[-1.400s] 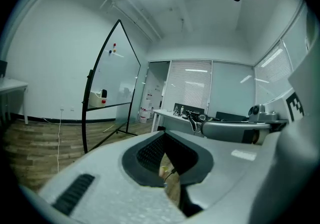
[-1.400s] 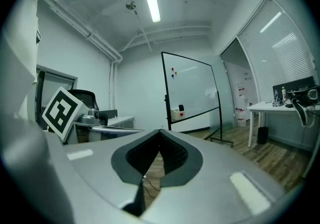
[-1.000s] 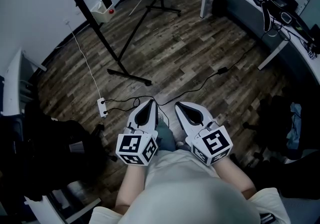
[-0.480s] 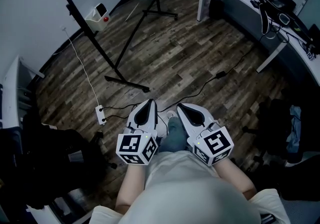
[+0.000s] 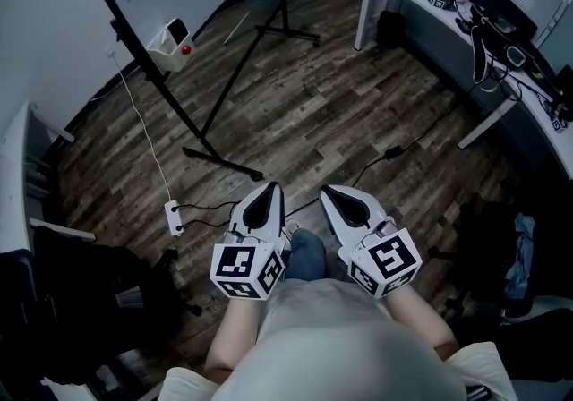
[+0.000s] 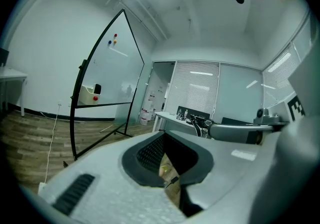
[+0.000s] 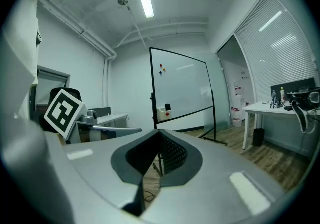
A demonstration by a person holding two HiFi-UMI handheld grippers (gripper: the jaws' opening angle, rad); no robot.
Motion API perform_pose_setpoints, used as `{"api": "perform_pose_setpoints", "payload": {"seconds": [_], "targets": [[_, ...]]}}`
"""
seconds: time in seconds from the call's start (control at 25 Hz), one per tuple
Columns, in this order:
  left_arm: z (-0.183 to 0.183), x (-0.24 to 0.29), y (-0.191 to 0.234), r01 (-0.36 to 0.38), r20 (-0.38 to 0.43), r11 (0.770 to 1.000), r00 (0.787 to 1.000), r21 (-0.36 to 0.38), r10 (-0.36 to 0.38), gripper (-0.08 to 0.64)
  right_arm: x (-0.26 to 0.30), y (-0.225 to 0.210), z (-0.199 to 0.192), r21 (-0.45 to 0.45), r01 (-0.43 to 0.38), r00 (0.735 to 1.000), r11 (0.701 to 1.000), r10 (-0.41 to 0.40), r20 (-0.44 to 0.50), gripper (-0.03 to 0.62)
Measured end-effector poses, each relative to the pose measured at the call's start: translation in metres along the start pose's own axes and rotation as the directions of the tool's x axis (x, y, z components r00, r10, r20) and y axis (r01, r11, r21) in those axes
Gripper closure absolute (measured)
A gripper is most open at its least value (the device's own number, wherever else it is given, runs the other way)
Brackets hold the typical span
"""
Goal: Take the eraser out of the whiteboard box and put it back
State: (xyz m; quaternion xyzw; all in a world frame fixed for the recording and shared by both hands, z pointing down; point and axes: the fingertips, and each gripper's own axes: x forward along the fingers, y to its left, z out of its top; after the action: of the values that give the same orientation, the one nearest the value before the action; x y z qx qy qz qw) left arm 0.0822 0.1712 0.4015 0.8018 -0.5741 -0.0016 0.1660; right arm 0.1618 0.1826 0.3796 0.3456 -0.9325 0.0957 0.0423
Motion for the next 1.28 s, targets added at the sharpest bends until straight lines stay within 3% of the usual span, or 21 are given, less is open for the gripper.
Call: {"api": "perform_pose_setpoints", "payload": {"seconds": [0.44, 1.28], "targets": [[0.041, 0.08, 0.054, -0.004, 0.013, 1.0, 1.0, -0.011, 0.004, 0.555, 0.083, -0.059, 0.022, 0.006, -0.008, 1.0, 1.0, 0.009, -0.026, 0.588], [0.082, 0.186, 0.171, -0.123, 0.006, 0.991, 0.992, -0.05, 0.123, 0.555, 0.238, -0.124, 0.065, 0.006, -0.123, 0.992, 0.992, 0.123, -0.019, 0.588]]}}
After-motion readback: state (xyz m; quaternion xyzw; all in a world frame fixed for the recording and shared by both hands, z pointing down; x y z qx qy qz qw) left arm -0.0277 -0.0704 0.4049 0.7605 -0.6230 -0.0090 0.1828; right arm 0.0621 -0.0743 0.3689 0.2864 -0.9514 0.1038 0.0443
